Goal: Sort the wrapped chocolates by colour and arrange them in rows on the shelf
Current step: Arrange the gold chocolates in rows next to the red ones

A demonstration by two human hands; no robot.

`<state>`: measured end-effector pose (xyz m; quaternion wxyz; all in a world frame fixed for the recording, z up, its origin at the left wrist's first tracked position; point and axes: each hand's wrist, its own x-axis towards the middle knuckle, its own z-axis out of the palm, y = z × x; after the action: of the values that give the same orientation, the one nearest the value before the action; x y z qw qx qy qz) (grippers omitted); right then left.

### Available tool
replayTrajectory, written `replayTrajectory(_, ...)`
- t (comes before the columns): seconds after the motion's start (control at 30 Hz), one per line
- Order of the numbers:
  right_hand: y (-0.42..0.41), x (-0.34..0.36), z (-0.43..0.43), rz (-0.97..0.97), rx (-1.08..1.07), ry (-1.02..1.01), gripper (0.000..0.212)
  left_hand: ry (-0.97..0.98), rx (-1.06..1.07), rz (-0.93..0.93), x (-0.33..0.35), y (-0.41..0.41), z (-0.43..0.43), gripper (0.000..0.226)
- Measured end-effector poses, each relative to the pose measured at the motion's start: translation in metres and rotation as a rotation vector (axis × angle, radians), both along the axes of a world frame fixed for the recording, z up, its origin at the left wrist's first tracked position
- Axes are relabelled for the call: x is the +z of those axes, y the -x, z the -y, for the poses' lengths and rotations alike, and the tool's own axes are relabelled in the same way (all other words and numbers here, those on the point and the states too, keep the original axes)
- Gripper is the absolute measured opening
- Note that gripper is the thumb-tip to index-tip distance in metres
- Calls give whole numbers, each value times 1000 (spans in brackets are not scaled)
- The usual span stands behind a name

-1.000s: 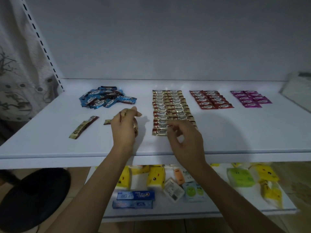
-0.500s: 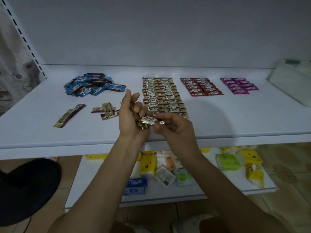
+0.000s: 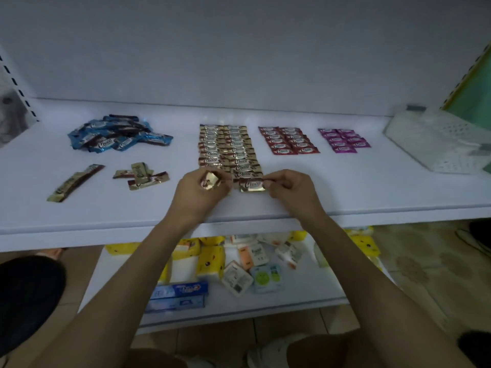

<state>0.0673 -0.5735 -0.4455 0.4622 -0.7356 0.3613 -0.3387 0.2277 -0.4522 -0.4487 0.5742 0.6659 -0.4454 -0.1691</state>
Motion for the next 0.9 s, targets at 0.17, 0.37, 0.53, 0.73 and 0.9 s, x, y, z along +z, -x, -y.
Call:
replayTrajectory(0.17, -11, -16, 1, -131, -112, 164, 8, -56, 51, 144, -9, 4, 4, 10)
replayTrajectory(0.37, -21, -9, 4, -375, -150, 298, 12, -9, 228, 257, -17, 6, 4, 8)
replayTrajectory(0.53, -22, -20, 8, -308, -198, 352, 11, -26, 327, 257, -18, 4, 7, 29)
replayTrajectory(0.73, -20, -28, 5, -314, -235, 513, 16, -111, 214, 444, -21, 11, 4, 23)
replayTrajectory(0.9, -22, -30, 6, -403, -218, 601, 17, -133, 250, 442, -21, 10, 7, 22)
